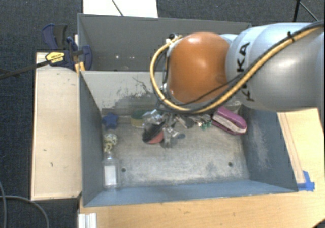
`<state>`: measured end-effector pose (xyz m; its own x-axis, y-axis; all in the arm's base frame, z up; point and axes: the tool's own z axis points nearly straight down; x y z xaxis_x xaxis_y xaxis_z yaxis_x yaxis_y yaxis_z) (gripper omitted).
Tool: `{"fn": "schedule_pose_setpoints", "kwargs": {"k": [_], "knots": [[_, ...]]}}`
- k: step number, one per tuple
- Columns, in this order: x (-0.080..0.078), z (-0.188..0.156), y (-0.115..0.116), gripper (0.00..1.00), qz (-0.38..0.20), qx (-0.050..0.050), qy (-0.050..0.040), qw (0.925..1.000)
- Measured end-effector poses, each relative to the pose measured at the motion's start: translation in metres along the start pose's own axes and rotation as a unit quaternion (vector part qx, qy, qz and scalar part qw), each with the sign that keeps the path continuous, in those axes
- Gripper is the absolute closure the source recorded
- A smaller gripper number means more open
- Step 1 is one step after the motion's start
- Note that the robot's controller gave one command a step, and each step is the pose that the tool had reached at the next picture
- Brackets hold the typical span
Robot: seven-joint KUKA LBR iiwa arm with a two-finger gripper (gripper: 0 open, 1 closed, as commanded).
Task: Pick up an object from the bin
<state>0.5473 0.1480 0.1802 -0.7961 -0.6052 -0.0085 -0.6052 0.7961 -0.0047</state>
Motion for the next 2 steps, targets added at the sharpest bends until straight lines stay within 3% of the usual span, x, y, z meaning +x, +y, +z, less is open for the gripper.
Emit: {"fn": "schedule_pose_setpoints", "kwargs": {"k": [1,2], "knots": [[0.039,0.102,-0.056,1.0,-0.03,-0.003,-0.0064,0.9995],[0.056,-0.036,-0.063,1.0,-0.322,-0.002,0.001,0.9466]]}}
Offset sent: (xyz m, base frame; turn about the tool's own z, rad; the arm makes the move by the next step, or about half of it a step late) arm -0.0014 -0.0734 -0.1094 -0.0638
